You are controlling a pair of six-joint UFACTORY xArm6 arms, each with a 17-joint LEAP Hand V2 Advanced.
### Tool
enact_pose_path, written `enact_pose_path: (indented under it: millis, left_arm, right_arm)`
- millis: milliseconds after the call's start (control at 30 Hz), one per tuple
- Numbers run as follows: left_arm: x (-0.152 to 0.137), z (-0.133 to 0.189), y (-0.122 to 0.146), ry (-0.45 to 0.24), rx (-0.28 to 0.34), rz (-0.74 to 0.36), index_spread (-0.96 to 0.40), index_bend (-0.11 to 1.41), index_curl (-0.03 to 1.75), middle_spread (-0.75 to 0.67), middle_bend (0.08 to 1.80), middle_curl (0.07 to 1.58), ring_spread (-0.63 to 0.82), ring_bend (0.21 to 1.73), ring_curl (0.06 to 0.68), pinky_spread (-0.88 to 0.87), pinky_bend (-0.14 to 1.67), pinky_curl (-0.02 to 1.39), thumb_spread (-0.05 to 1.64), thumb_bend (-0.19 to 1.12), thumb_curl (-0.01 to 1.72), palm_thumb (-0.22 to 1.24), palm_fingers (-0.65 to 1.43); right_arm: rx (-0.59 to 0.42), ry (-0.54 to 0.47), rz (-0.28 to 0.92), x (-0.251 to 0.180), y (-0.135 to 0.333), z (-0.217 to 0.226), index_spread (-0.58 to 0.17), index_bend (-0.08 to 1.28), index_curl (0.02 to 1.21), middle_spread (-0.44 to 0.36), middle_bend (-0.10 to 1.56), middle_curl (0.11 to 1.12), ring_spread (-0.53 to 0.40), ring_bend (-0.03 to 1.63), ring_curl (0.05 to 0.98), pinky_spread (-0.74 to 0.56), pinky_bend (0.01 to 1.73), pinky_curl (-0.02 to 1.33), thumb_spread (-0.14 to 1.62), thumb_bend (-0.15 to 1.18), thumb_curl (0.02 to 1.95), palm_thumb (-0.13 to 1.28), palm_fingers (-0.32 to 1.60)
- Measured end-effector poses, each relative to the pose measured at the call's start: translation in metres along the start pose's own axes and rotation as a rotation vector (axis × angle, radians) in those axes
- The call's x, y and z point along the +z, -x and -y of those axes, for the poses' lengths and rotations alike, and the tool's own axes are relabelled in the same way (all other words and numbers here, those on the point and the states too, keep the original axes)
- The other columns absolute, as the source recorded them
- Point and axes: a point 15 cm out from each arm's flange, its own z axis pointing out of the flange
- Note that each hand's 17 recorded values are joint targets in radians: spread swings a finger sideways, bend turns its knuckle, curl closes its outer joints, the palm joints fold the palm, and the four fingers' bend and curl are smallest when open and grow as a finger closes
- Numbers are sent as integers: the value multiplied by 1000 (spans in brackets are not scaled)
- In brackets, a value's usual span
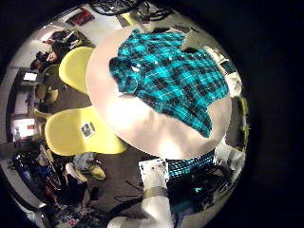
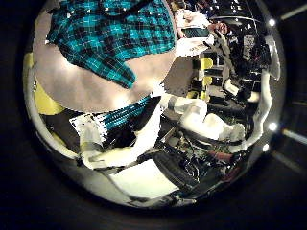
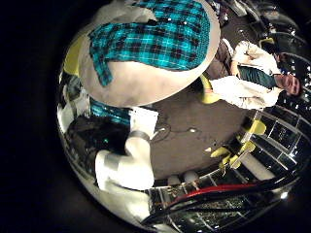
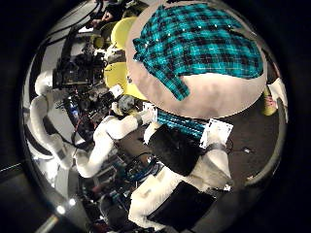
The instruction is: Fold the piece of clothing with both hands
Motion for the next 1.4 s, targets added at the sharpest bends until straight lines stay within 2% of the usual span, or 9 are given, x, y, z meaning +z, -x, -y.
enact_pose_path:
  millis: [267, 400, 500, 567, 700, 933, 1033, 1233, 1400]
  left_arm:
    - [0, -1, -2, 1, -4, 1, -185, 179, 391, 12, 225, 420, 183, 652, 94, 282, 312, 253, 1118, -20, 285, 172, 414]
    - [9, -1, -11, 21, 27, 5, -186, 182, 392, 4, 228, 420, 175, 649, 93, 281, 309, 252, 1120, -18, 285, 178, 417]
    - [26, -2, -26, 61, 88, 26, -179, 173, 391, 15, 212, 417, 179, 650, 94, 279, 313, 254, 1119, -13, 293, 211, 395]
    - [40, -1, -29, 87, 139, 86, -152, 150, 384, 37, 182, 414, 199, 656, 101, 285, 335, 265, 1108, -18, 296, 222, 337]
    - [68, 5, -33, 102, 229, 196, -113, 150, 366, 77, 167, 395, 231, 687, 115, 299, 355, 276, 1066, -29, 299, 215, 257]
    - [119, 10, -35, 107, 325, 265, -89, 151, 341, 99, 183, 368, 263, 721, 133, 319, 396, 293, 956, -35, 299, 182, 181]
    - [132, 11, -34, 118, 345, 285, -88, 145, 332, 100, 177, 360, 268, 727, 139, 321, 420, 302, 926, -36, 301, 176, 151]
    - [165, 18, -30, 189, 360, 337, -76, 130, 297, 153, 185, 346, 329, 749, 156, 358, 475, 322, 883, -34, 306, 157, 43]
    - [177, 32, -28, 186, 362, 390, -66, 175, 300, 164, 209, 346, 332, 744, 156, 373, 461, 313, 871, -27, 312, 172, 91]
  right_arm:
    - [44, -21, 9, -4, -11, -3, -350, 180, 340, -28, 403, 393, -53, 908, 202, 334, 763, -1, 1380, -9, 249, 389, 404]
    - [53, -22, 8, -5, -13, -4, -350, 179, 341, -31, 406, 395, -54, 907, 202, 335, 762, -1, 1386, -8, 248, 392, 405]
    - [56, -27, 4, -7, -14, -4, -351, 182, 342, -32, 405, 395, -54, 912, 204, 335, 759, -2, 1391, -8, 247, 395, 408]
    - [60, -21, -12, -10, -17, -7, -351, 183, 343, -32, 405, 395, -54, 912, 205, 335, 758, -2, 1391, -7, 250, 400, 410]
    - [93, -1, -92, -20, -37, -17, -352, 179, 344, -35, 408, 395, -54, 914, 205, 328, 755, -1, 1396, -7, 250, 416, 414]
    - [118, 19, -176, -25, -60, -25, -353, 179, 344, -39, 408, 395, -54, 917, 205, 322, 753, -2, 1389, -10, 253, 421, 411]
    - [114, 23, -197, -26, -66, -28, -358, 179, 344, -44, 405, 393, -60, 910, 203, 318, 760, -1, 1386, -11, 254, 419, 403]
    - [104, 35, -202, -24, -73, -31, -362, 174, 341, -49, 398, 392, -69, 905, 201, 312, 772, 0, 1372, -13, 256, 408, 393]
    - [98, 39, -200, -24, -77, -34, -362, 176, 338, -50, 399, 392, -72, 904, 203, 310, 777, -1, 1366, -11, 259, 404, 392]
